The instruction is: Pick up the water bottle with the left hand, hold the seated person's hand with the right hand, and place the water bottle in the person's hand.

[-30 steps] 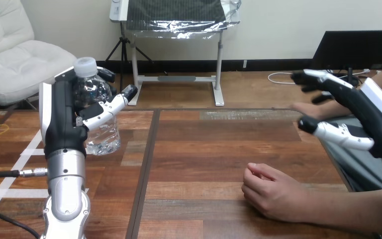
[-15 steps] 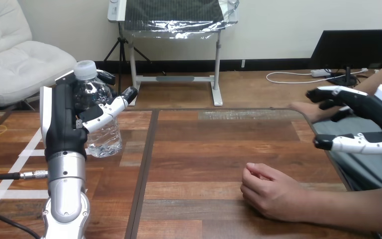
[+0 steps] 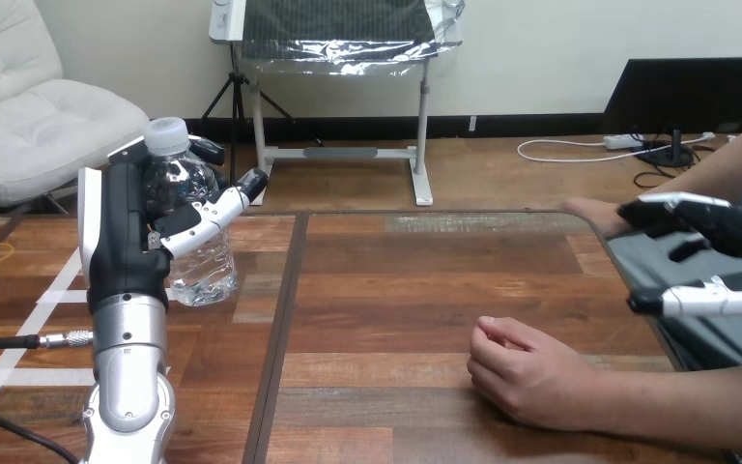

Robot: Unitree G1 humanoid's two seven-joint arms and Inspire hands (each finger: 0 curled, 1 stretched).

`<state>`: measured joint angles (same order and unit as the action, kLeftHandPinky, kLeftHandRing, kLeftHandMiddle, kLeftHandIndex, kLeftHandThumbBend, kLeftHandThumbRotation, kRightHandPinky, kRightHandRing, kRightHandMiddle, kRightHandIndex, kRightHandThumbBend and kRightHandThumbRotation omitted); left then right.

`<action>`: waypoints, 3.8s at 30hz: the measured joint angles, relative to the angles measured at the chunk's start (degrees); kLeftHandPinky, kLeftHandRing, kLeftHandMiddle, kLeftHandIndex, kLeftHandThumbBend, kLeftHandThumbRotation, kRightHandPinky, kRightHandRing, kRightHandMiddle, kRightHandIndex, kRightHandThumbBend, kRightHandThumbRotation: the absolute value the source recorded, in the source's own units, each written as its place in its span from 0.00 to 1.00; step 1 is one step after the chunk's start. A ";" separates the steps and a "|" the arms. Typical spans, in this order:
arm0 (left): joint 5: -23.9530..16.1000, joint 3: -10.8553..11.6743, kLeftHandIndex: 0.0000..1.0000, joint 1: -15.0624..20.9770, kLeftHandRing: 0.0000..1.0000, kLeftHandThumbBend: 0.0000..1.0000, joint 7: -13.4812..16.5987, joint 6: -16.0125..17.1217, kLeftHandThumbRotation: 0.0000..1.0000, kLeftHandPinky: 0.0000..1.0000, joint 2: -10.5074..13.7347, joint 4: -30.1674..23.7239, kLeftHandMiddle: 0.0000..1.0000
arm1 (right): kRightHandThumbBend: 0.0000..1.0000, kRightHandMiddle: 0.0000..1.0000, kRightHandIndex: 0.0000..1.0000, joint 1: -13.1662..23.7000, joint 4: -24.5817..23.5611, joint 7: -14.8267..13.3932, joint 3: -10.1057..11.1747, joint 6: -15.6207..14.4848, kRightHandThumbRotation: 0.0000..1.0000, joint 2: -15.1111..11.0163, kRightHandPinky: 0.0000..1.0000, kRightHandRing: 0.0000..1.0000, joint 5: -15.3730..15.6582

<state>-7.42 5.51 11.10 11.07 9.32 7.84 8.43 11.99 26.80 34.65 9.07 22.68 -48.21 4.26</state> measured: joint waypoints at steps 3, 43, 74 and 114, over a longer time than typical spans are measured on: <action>0.05 0.01 0.43 0.00 0.32 0.63 -0.01 0.00 0.00 0.26 0.00 0.00 0.38 | 1.00 0.87 0.86 -0.59 -0.70 0.61 0.02 -1.57 0.43 -0.74 0.78 0.87 0.00; 0.24 -0.02 0.43 0.00 0.31 0.63 -0.28 0.00 0.00 0.26 -0.08 0.21 0.38 | 1.00 0.88 0.86 -3.40 -10.87 8.61 -3.41 -12.18 0.08 -3.77 0.80 0.88 5.15; 0.39 0.01 0.43 0.00 0.31 0.62 -0.61 0.00 0.00 0.26 -0.04 0.20 0.37 | 1.00 0.83 0.82 -3.56 -8.78 6.13 -9.18 -6.50 0.08 -3.25 0.73 0.80 8.21; 0.81 0.12 0.43 0.00 0.32 0.62 -1.08 0.00 0.00 0.26 -0.07 0.21 0.38 | 1.00 0.81 0.81 2.56 -1.01 -1.26 -17.56 -4.83 0.09 -2.74 0.65 0.77 19.23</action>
<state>-6.61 5.63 11.09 9.99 9.32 7.77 8.64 14.55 25.78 33.39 -8.49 17.85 -50.94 23.49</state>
